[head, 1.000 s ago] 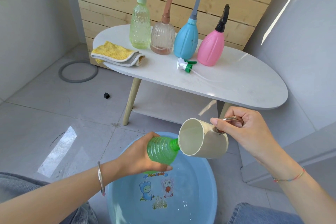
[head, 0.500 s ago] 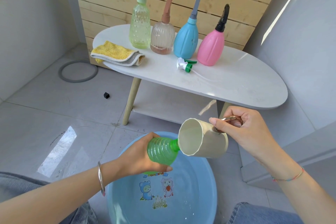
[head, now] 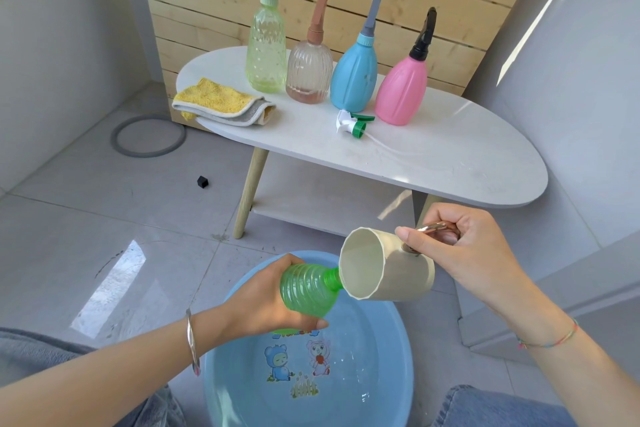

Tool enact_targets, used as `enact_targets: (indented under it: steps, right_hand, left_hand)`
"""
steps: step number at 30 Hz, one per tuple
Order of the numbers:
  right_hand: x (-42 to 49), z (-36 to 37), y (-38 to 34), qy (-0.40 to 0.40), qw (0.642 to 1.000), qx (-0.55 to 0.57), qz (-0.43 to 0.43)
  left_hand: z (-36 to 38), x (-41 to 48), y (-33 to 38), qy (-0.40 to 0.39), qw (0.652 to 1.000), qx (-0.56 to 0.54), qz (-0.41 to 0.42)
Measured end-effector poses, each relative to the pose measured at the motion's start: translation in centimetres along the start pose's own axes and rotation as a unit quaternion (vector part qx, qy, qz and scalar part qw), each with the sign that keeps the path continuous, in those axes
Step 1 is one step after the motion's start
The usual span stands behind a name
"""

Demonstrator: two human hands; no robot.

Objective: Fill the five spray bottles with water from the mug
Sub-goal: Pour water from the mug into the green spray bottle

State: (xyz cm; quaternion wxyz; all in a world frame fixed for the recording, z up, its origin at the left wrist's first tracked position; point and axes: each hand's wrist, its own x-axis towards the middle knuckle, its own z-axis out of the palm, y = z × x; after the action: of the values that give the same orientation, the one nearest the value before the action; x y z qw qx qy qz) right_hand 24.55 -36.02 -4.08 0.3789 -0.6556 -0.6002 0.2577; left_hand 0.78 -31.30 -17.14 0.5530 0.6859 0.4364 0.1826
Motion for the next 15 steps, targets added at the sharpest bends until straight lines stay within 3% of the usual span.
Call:
enact_targets:
  steps: [15]
  right_hand:
    - [-0.2,0.3,-0.2,0.001,1.0,-0.016,-0.017]
  left_hand:
    - [0.3,0.4,-1.3,0.013,1.0,0.022,-0.003]
